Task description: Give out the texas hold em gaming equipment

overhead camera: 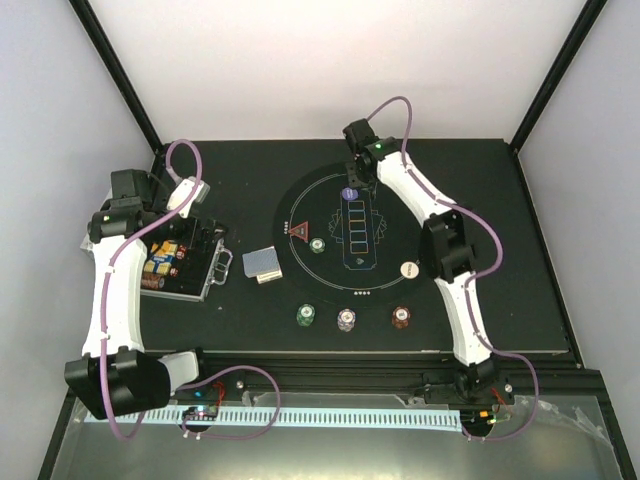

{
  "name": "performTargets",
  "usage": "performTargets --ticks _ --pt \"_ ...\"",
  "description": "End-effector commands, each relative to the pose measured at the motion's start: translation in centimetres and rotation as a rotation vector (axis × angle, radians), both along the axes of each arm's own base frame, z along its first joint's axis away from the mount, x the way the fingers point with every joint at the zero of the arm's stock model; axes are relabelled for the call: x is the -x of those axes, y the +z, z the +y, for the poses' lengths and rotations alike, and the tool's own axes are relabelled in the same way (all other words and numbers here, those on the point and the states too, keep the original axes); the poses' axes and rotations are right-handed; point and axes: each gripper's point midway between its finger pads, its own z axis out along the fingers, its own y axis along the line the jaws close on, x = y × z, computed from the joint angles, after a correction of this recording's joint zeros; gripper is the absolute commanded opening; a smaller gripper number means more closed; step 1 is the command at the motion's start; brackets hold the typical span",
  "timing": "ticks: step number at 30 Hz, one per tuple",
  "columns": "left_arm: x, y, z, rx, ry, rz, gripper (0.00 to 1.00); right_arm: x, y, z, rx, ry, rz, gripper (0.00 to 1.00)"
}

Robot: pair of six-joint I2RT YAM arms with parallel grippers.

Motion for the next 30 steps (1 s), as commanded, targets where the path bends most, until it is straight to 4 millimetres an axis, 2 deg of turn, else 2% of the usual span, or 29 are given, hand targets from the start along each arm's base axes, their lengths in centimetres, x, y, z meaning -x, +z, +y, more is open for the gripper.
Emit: performTargets --ticks 1,5,9,18,20,21,23,25,30 --pt "-0.3 0.9 -0.2 0.017 -0.029 -0.027 0.99 -2.6 -3.4 -1.6 -0.002 -0.043 0.05 0.17" --pt "-0.4 0.8 -0.5 0.033 -0.044 -0.029 0.99 -3.7 -6.6 -1.6 -0.026 -0.065 0.086 0.17" --pt "-0.3 0.6 -0.9 0.05 -0.067 -0.029 0.99 -3.6 -9.3 -1.5 -0.027 -0.076 0.122 0.17" --pt "0.0 0.1 -1.1 0.062 -0.079 -0.016 0.99 -3.5 -11.5 -1.6 -0.053 -0.095 0.165 0.18" --pt "0.0 0.0 -1.2 0.061 -0.082 -0.017 0.99 -3.3 -11.7 -1.6 -0.053 -0.096 0.176 0.24" --pt "0.0 0.0 -1.1 0.061 -0.081 -0.016 0.99 -3.2 -11.8 -1.7 -0.053 -0.096 0.18 0.34" --pt "0.0 0.0 -1.1 0.06 -0.082 -0.015 0.99 -3.3 -11.3 -1.6 -0.058 -0.095 0.178 0.51" --pt "0.0 0.0 -1.2 0.063 -0.081 -0.013 0.99 -3.4 -10.1 -1.6 -0.062 -0.095 0.163 0.58" --pt "0.7 1.0 -2.0 0.108 -0.106 -0.016 0.99 -3.3 -3.3 -1.7 -0.087 -0.079 0.069 0.67"
